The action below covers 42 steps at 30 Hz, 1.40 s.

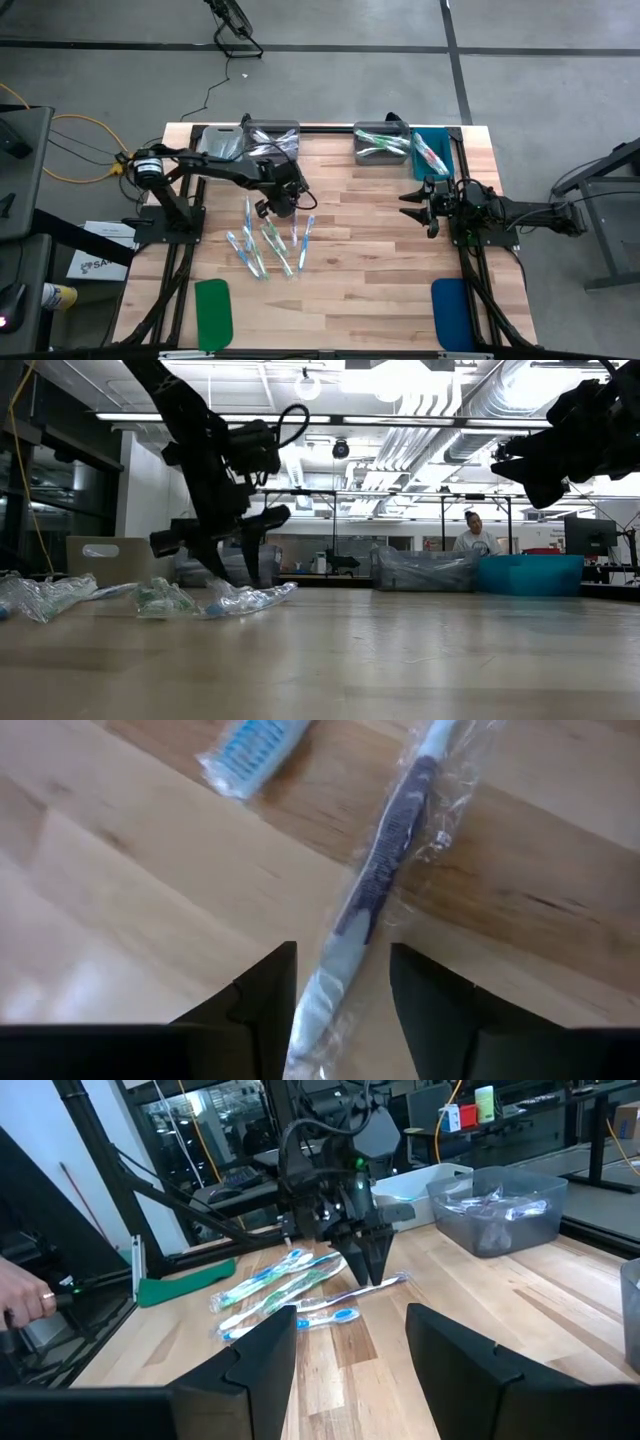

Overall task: Pick & Place Toothbrushes
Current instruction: Put the violet toothbrush into the left black bin

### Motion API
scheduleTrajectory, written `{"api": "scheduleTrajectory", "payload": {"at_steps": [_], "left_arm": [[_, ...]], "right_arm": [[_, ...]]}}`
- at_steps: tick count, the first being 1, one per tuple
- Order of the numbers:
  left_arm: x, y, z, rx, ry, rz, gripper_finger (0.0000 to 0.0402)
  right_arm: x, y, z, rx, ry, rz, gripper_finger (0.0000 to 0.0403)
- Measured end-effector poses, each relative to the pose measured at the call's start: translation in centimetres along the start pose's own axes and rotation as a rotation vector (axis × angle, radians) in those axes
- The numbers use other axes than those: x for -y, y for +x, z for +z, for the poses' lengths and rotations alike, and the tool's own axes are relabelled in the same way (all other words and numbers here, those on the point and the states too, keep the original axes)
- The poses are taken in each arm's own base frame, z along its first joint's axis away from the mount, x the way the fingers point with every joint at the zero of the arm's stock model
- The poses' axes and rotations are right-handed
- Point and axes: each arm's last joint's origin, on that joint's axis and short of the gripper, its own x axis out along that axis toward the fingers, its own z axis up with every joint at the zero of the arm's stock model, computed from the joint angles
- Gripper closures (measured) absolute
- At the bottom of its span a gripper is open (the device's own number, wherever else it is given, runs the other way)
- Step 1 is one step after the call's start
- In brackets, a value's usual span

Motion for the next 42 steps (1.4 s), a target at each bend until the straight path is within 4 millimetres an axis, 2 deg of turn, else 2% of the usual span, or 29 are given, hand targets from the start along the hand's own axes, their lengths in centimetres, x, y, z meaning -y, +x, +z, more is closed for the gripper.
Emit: {"api": "scheduleTrajectory", "payload": {"at_steps": [9,21,29,35,39,42], "left_arm": [[0.1,0.7,-0.1,0.017,0.002,-0.03,0.0257],[0.4,0.8,-0.1,0.013,-0.235,-0.055,0.0388],[0.6,0.4,-0.1,0.01,-0.36,-0.075,0.0381],[0.4,-1.8,0.0,-0.079,-0.433,-0.03,0.0391],[-0.7,-4.5,0.3,-0.185,-0.482,0.054,0.0392],[-1.9,-6.9,0.4,-0.297,-0.512,0.183,0.0392]], "right_arm": [[0.0,0.0,0.0,0.0,0.0,0.0,0.022],[0.0,0.0,0.0,0.0,0.0,0.0,0.022],[0.0,0.0,0.0,0.0,0.0,0.001,0.022],[0.0,0.0,0.0,0.0,0.0,0.001,0.022],[0.0,0.0,0.0,0.0,0.0,0.001,0.022],[0.0,0.0,0.0,0.0,0.0,0.001,0.022]]}}
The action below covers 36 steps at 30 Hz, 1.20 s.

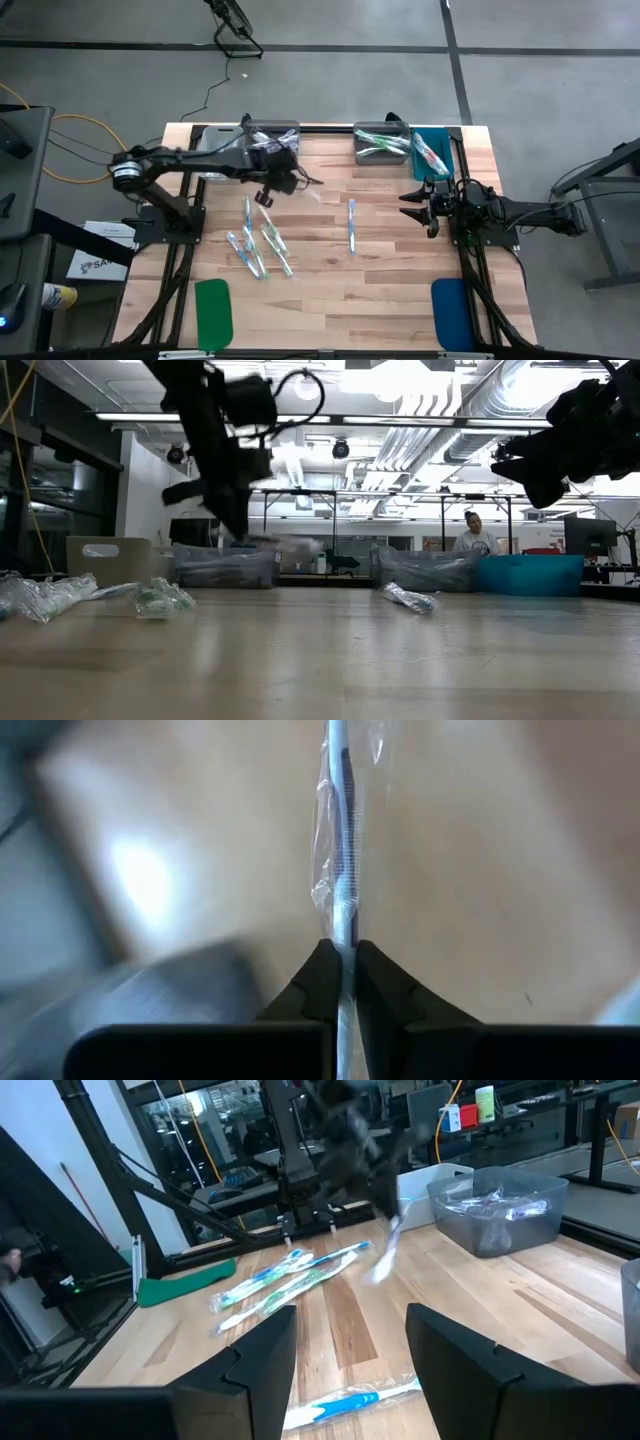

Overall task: Pick & Place Toothbrushes
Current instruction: Put the violet toothbrush into the left black bin

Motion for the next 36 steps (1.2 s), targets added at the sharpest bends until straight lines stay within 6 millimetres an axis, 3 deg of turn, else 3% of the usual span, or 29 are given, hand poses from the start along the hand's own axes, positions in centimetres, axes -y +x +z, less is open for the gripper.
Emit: {"api": "scheduleTrajectory", "payload": {"at_steps": [7,12,19,24,36], "left_arm": [[-3.2,-3.0,-1.1,-0.173,-0.199,0.315,0.0392],[-5.4,-2.6,-4.6,-0.219,-0.531,0.362,0.0392],[-6.0,-0.8,-9.8,-0.284,-0.876,0.357,0.0388],[-6.4,-0.3,-10.2,-0.197,-0.877,0.349,0.0387],[-6.4,0.9,-10.3,-0.218,-0.914,0.349,0.0385]], "right_arm": [[0.0,0.0,0.0,0.0,0.0,0.0,0.022],[0.0,0.0,0.0,0.0,0.0,0.0,0.022],[0.0,0.0,0.0,0.0,0.0,0.0,0.022],[0.0,0.0,0.0,0.0,0.0,0.0,0.022],[0.0,0.0,0.0,0.0,0.0,0.0,0.022]]}}
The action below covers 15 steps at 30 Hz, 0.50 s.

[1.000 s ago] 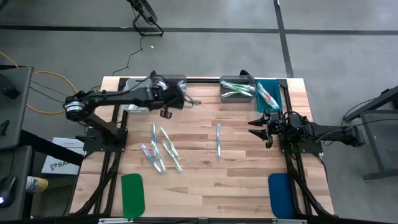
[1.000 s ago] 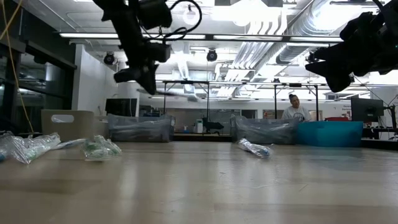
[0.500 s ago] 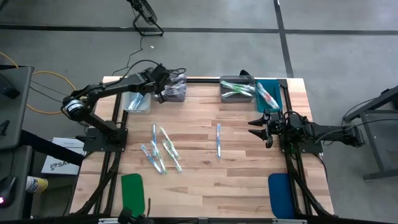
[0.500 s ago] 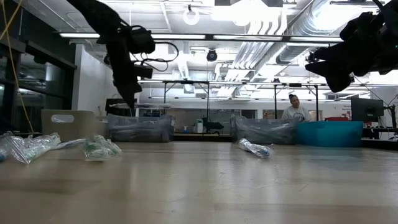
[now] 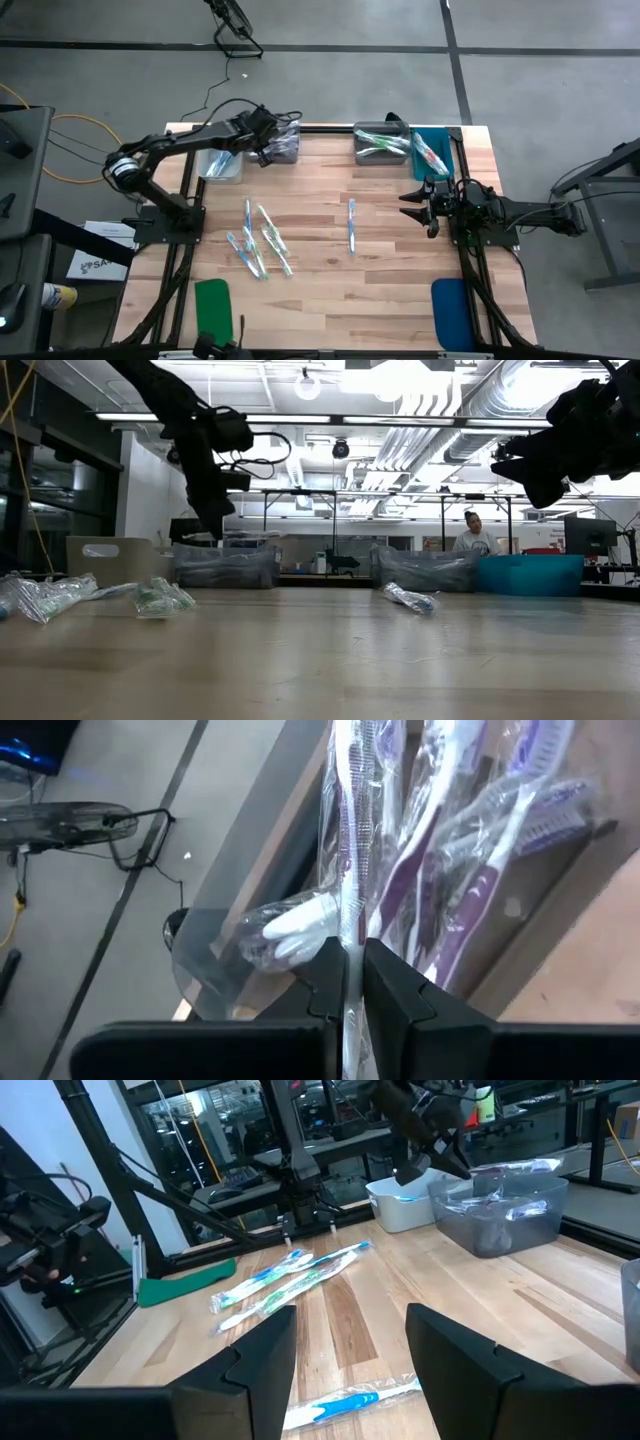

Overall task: Pick & Place Toothbrushes
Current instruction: Put the violet toothbrush into the left black bin

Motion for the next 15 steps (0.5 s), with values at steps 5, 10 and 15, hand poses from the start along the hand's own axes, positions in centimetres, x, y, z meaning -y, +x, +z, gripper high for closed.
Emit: {"api": "scheduleTrajectory", "payload": {"at_steps": [5,10,15], "left_arm": [[0.5,1.1,-0.1,-0.03,0.012,-0.029,0.0385],[0.8,1.8,0.1,-0.031,0.013,-0.031,0.0379],[0.8,1.8,0.0,-0.033,0.015,-0.032,0.0323]], "right_arm": [[0.0,0.0,0.0,0.0,0.0,-0.001,0.022],[0.0,0.0,0.0,0.0,0.0,-0.001,0.022],[0.0,0.0,0.0,0.0,0.0,-0.001,0.022]]}}
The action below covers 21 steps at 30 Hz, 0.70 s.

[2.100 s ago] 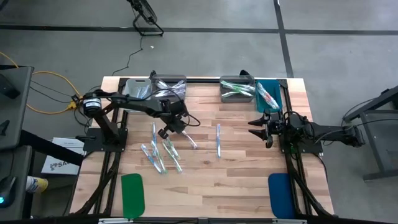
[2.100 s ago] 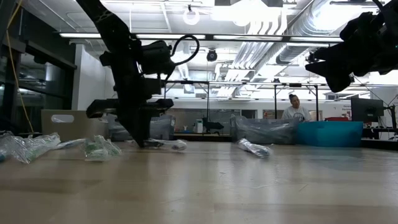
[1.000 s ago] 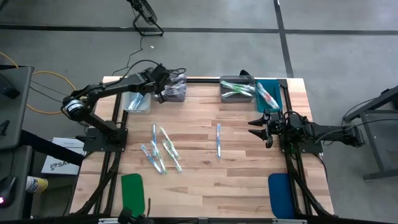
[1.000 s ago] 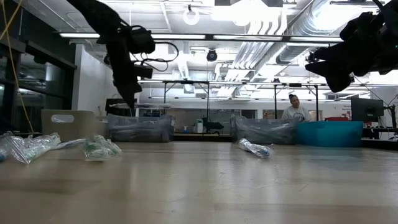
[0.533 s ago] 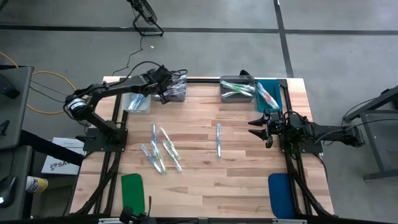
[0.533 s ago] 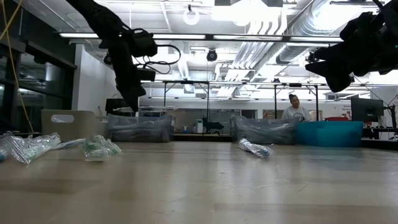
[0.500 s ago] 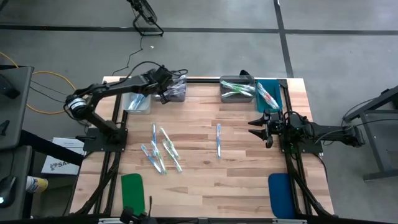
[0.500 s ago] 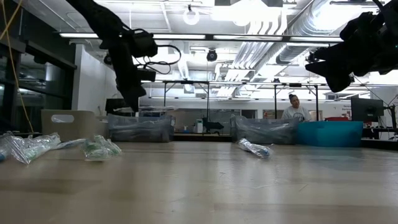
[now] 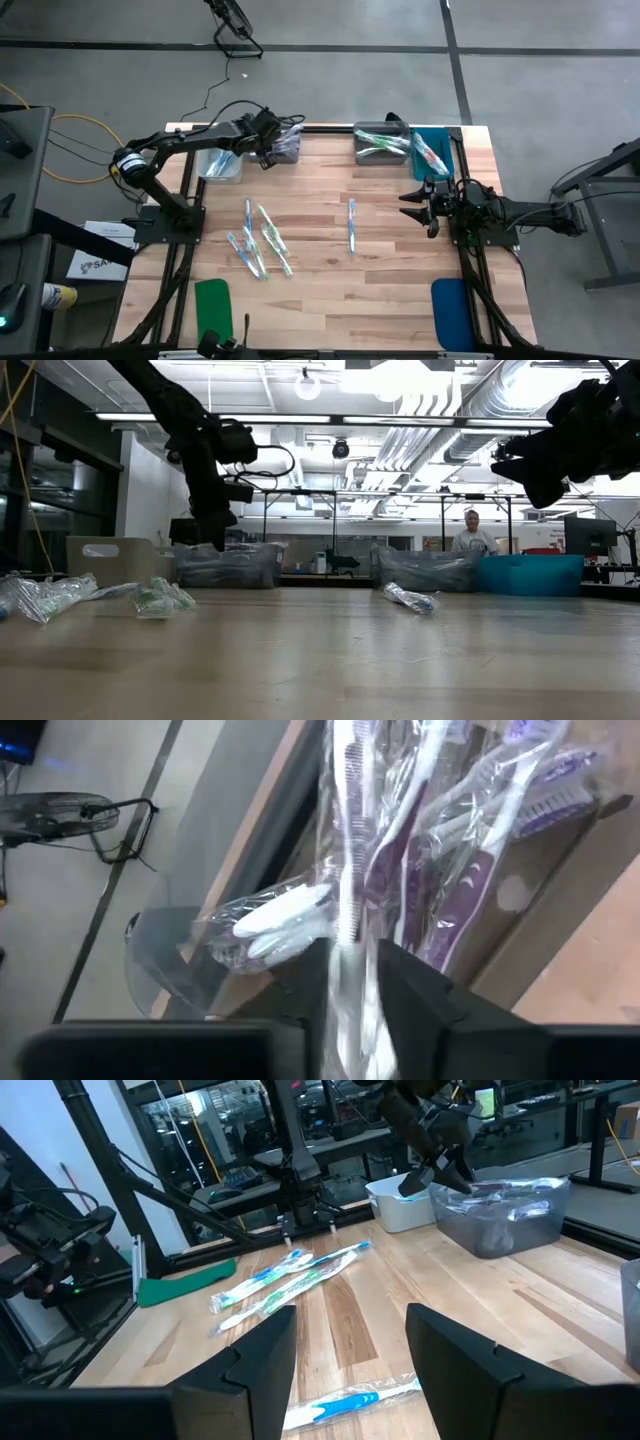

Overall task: Pick & Place Toothbrushes
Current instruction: Put the violet toothbrush into the left black bin, then put the blue toothbrush into the white bin

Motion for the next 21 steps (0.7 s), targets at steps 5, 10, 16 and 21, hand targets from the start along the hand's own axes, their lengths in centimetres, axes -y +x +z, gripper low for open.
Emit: {"api": "scheduleTrajectory", "payload": {"at_steps": [5,10,16,21], "left_arm": [[0.0,-0.1,-0.2,-0.021,0.01,-0.005,0.0254],[-0.3,-0.4,0.3,-0.006,0.0,0.013,0.0227],[-1.1,-2.1,2.8,0.116,0.054,-0.013,0.0225],[0.2,-3.7,4.6,0.258,0.176,-0.154,0.0241]], "right_arm": [[0.0,0.0,0.0,0.0,0.0,0.0,0.022],[0.0,0.0,0.0,0.0,0.0,0.0,0.022],[0.0,0.0,0.0,0.0,0.0,0.0,0.022],[0.0,0.0,0.0,0.0,0.0,0.0,0.022]]}}
